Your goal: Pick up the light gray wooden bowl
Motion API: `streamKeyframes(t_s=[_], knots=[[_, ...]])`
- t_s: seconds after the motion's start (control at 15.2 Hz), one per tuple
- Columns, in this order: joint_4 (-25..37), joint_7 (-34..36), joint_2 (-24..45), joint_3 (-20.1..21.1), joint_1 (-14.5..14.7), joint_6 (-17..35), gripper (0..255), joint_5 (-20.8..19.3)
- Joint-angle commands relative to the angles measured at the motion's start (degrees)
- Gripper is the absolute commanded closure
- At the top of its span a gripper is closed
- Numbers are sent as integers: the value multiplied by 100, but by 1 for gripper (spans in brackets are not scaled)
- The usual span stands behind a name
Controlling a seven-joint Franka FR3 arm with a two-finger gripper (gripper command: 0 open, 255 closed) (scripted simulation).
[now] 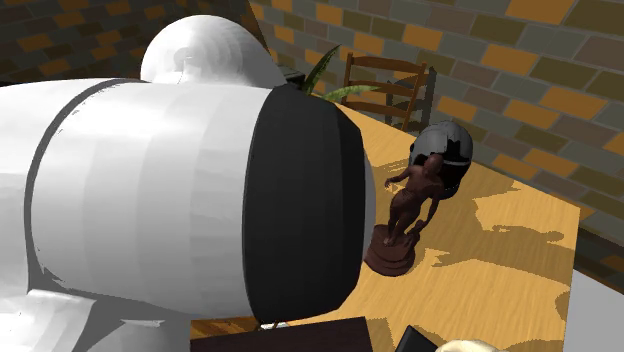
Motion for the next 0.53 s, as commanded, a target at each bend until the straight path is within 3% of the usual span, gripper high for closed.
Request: streamKeyframes(t_s=[0.0, 0.46], knots=[[14, -45, -123, 16, -11, -133, 255, 29], [30, -132, -421, 45, -23, -443, 255, 91]])
